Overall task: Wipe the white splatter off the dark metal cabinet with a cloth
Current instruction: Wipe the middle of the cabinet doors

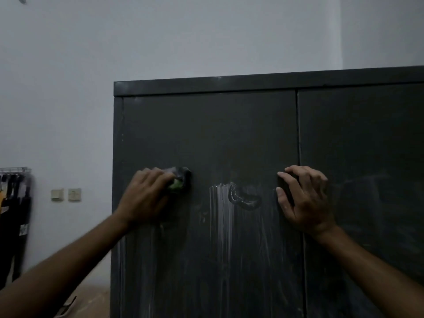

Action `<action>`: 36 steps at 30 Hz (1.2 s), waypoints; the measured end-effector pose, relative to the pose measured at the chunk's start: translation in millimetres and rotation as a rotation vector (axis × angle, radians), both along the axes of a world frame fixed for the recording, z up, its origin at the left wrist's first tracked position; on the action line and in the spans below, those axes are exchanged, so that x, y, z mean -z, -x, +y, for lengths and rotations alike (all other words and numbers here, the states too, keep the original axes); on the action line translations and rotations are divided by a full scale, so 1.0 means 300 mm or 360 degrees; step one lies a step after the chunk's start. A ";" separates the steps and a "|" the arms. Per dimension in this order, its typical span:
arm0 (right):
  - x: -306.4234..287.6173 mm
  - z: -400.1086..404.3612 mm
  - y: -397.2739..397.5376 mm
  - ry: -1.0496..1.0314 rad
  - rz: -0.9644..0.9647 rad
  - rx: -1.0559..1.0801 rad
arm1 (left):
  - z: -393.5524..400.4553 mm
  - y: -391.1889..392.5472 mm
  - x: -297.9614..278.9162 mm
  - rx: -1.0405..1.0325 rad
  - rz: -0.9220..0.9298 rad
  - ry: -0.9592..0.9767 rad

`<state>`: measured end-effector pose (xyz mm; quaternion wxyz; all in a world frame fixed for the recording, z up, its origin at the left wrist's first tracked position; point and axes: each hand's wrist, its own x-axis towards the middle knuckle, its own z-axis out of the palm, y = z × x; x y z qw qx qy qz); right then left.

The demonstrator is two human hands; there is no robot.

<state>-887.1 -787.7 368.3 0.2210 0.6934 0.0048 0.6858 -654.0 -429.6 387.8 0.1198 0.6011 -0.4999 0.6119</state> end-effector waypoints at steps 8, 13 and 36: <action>0.002 0.003 0.001 -0.0032 0.0014 0.0011 | -0.016 0.019 -0.089 -0.0039 0.0366 0.0602; 0.002 -0.003 -0.008 -0.0034 0.0017 0.0020 | 0.050 -0.044 -0.160 -0.0023 0.0222 0.0389; 0.001 0.003 -0.002 -0.0066 0.0019 0.0038 | -0.366 0.243 -0.550 0.0065 -0.0113 0.0262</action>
